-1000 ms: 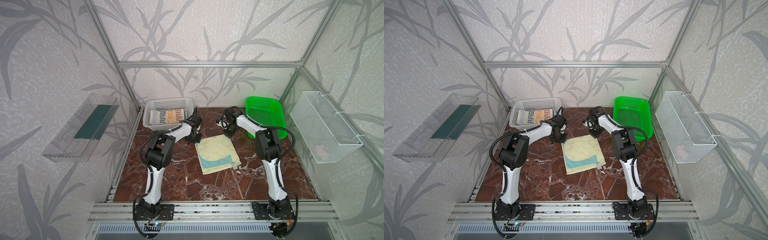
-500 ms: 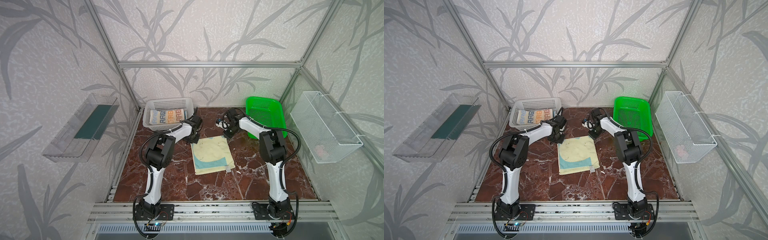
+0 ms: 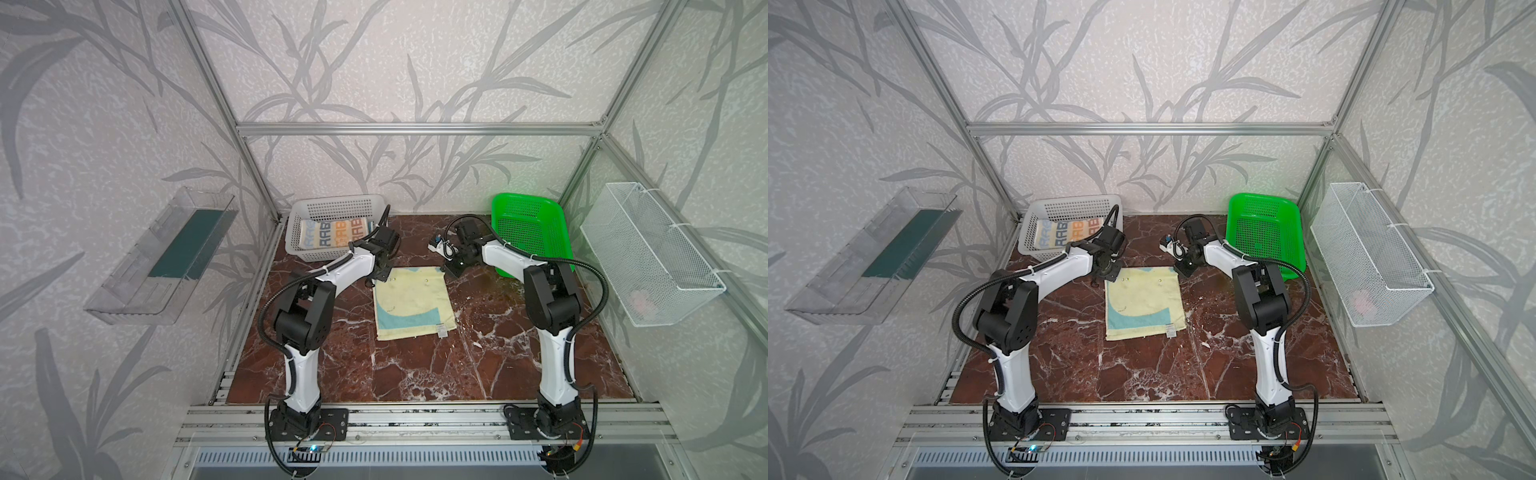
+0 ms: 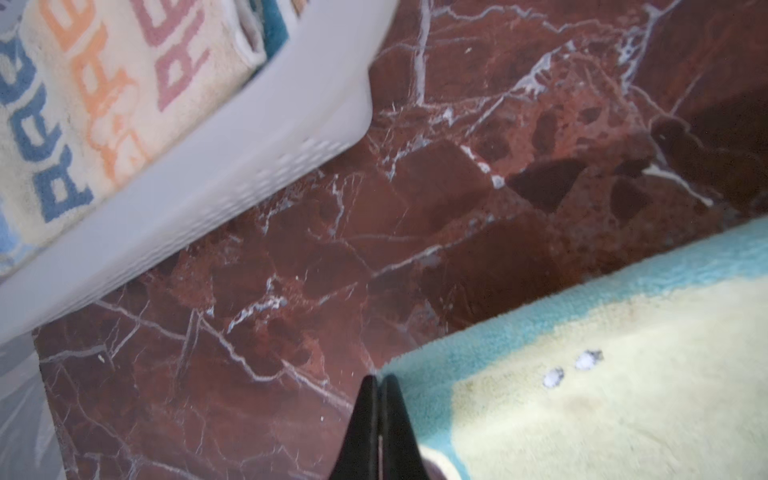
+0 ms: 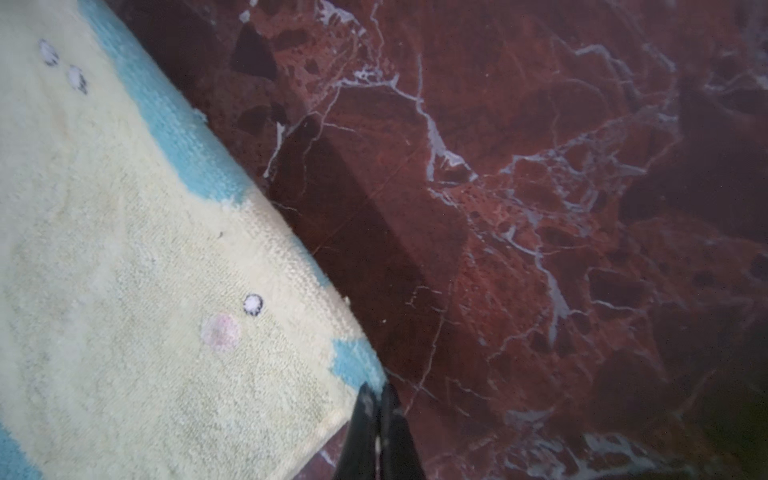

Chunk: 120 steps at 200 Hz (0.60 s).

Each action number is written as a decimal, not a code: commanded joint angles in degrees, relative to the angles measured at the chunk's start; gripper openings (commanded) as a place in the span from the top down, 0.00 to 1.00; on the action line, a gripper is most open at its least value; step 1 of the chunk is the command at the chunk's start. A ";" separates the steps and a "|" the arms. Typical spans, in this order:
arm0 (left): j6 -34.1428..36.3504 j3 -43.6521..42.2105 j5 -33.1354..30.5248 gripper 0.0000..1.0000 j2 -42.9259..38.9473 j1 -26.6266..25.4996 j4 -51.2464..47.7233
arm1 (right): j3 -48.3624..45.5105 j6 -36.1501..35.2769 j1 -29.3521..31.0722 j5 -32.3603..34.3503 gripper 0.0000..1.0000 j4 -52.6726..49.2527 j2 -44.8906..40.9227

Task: Fold and stack the towels
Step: 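Drag the towel's far edge toward the robot with both grippers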

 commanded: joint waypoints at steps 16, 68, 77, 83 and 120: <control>0.84 -8.24 0.57 1.00 -7.68 0.15 5.29 | -6.05 -3.70 -0.76 -3.33 1.00 8.50 -5.67; -0.37 -12.21 0.45 1.00 -10.34 -0.81 6.14 | -13.33 -4.61 -1.34 -5.82 1.00 16.04 -11.03; -0.59 -12.84 0.35 1.00 -11.13 -1.16 6.30 | -13.92 -4.89 -1.38 -5.77 1.00 16.05 -12.06; -0.79 -13.19 0.39 1.00 -11.79 -1.42 6.37 | -14.35 -4.98 -1.38 -5.66 1.00 16.07 -12.75; -2.02 -15.84 0.22 1.00 -15.70 -3.77 6.85 | -17.41 -6.42 -1.38 -6.51 1.00 15.17 -17.01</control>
